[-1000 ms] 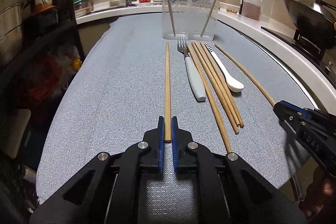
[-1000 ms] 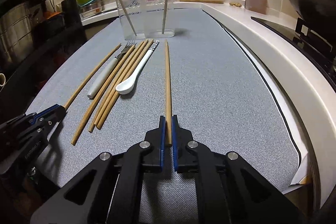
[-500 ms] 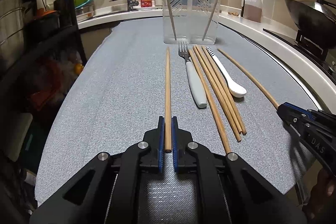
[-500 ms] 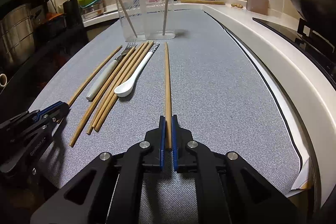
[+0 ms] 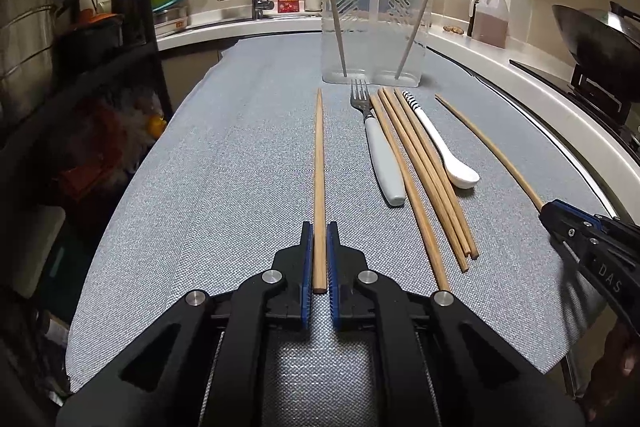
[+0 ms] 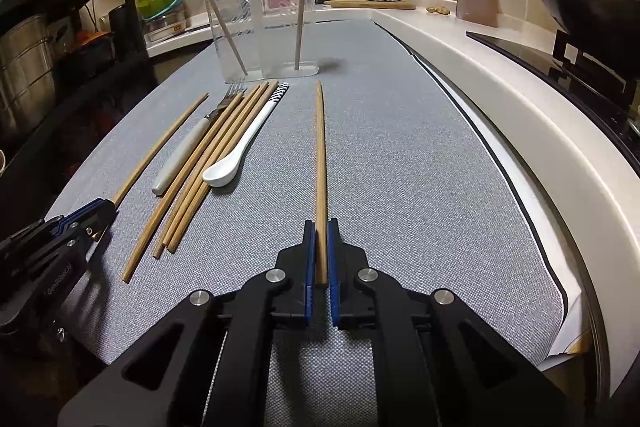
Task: Organize utensils
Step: 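Lift both chopsticks and carry them above the clear container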
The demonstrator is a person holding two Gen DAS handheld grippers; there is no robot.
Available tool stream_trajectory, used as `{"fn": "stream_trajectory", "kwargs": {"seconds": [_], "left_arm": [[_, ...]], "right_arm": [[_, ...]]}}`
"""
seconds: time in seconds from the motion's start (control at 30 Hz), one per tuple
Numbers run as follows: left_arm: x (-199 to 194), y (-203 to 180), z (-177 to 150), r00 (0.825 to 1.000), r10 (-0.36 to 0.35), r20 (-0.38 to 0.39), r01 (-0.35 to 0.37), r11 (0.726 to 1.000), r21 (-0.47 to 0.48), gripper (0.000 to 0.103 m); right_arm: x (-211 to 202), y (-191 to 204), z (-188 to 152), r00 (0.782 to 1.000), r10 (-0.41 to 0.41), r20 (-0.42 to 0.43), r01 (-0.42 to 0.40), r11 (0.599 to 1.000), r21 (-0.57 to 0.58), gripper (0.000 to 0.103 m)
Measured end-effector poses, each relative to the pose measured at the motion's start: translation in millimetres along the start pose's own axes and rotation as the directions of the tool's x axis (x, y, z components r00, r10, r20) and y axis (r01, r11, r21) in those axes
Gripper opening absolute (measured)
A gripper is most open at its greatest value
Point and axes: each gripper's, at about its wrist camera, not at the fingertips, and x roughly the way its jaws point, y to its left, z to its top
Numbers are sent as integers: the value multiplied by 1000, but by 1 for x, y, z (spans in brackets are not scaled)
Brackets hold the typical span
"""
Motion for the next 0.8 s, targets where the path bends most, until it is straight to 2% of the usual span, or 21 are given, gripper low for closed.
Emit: {"fn": "stream_trajectory", "kwargs": {"seconds": [0.8], "left_arm": [[-1,-3,1,1000,-4,-2,4,1000,13,7]], "right_arm": [[-1,3,1,1000,-4,3,4,1000,-18,6]]}}
